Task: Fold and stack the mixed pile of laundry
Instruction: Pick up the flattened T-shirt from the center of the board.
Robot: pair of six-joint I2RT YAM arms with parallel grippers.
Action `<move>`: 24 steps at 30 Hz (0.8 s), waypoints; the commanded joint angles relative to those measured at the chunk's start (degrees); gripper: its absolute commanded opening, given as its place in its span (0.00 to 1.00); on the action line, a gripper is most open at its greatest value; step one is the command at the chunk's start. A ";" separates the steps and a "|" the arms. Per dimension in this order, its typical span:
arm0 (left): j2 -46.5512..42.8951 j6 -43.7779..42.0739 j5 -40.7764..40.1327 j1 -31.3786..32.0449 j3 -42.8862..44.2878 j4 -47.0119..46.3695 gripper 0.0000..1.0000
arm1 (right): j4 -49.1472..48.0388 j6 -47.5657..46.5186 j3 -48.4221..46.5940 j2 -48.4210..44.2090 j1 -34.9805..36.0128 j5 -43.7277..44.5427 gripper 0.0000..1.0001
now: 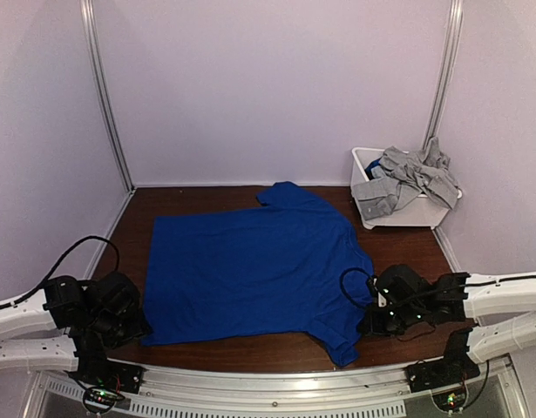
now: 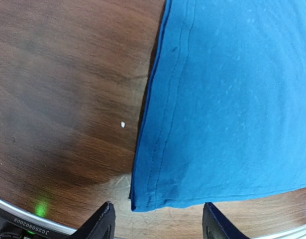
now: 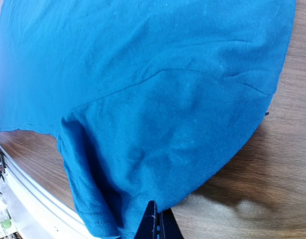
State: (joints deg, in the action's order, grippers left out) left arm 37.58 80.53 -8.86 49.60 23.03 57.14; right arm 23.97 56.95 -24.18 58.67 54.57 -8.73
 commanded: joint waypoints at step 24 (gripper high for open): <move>-6.54 5.44 -0.04 0.27 -3.13 3.62 0.00 | 8.49 -2.70 -6.01 -8.01 -0.49 5.73 0.00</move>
State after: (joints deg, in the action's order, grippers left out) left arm 34.94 83.66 -6.04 49.60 18.35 57.06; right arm 30.17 55.24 -28.21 53.17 54.46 -5.41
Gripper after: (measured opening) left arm 0.049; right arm 0.006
